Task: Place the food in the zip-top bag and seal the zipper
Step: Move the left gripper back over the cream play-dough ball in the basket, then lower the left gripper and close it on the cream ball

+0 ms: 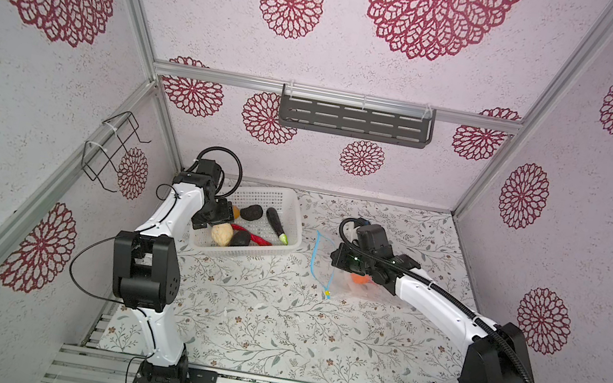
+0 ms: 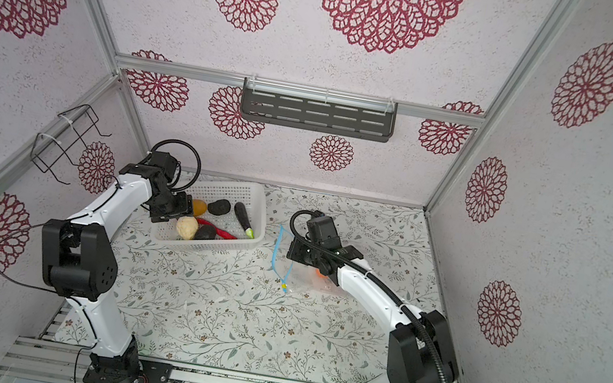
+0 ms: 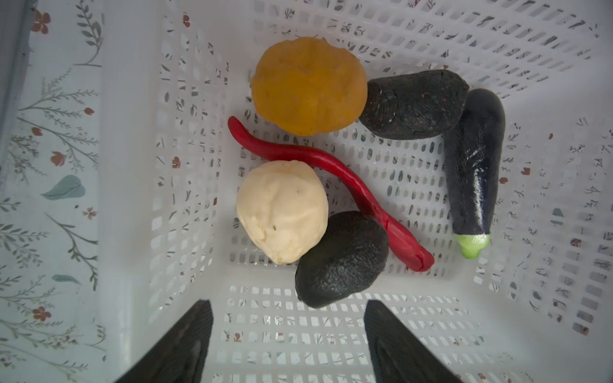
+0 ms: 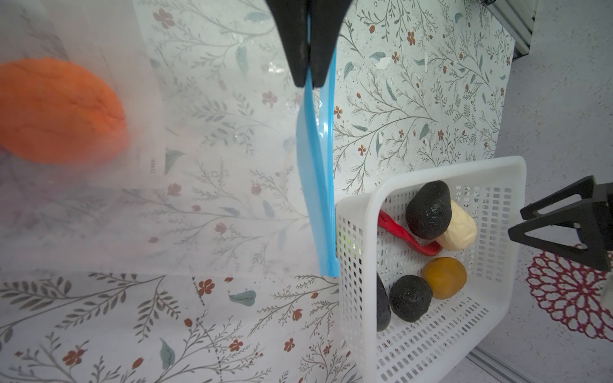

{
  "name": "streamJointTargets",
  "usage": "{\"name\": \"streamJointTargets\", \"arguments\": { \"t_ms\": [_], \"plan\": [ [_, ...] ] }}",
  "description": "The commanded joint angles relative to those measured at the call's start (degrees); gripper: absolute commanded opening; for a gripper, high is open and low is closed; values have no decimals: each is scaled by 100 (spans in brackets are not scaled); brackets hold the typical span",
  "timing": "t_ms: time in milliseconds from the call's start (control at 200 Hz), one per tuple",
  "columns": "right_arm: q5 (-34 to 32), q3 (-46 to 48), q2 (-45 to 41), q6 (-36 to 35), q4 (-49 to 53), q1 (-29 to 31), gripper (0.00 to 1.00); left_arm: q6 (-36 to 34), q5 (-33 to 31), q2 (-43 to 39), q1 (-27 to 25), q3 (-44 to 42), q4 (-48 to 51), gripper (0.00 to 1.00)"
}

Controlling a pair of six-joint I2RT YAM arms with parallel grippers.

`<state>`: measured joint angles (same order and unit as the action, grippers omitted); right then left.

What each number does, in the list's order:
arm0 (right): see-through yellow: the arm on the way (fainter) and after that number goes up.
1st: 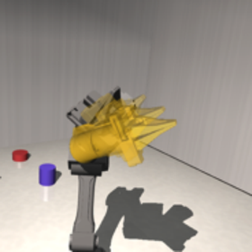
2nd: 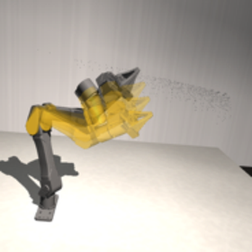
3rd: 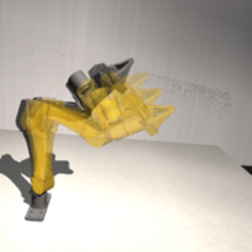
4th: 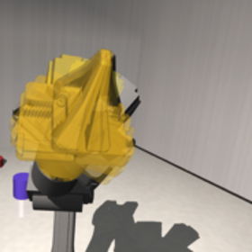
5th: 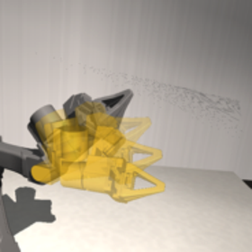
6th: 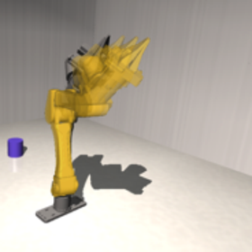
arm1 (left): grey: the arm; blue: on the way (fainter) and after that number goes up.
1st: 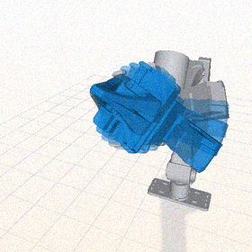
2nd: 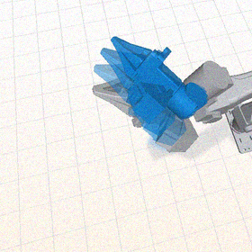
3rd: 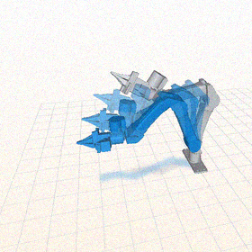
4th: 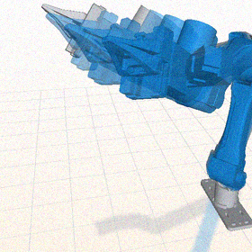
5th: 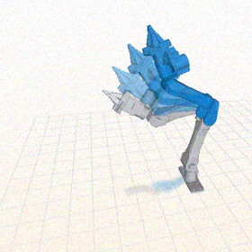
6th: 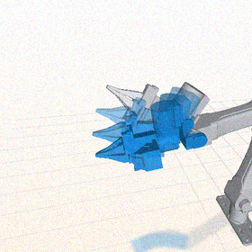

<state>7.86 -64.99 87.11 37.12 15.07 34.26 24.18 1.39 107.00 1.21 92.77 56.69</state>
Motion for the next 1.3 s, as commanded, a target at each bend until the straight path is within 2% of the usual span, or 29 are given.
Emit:
{"name": "streamJointTargets", "arguments": {
  "t_ms": [0,225,680,1131,1296],
  "plan": [
    [43,-97,-157,18,3,-33,0,-61,123,220,53,209,-11,77],
    [68,-66,-124,10,-25,-33,0,-4,155,828,116,395,-34,77],
    [84,-62,-54,-30,-51,-42,0,41,172,1230,143,522,-137,78],
    [41,-40,21,-10,-84,-42,0,166,389,1526,142,721,-208,70],
    [67,-54,67,6,-108,-40,0,151,413,1517,142,650,-266,77]
  ]
}}
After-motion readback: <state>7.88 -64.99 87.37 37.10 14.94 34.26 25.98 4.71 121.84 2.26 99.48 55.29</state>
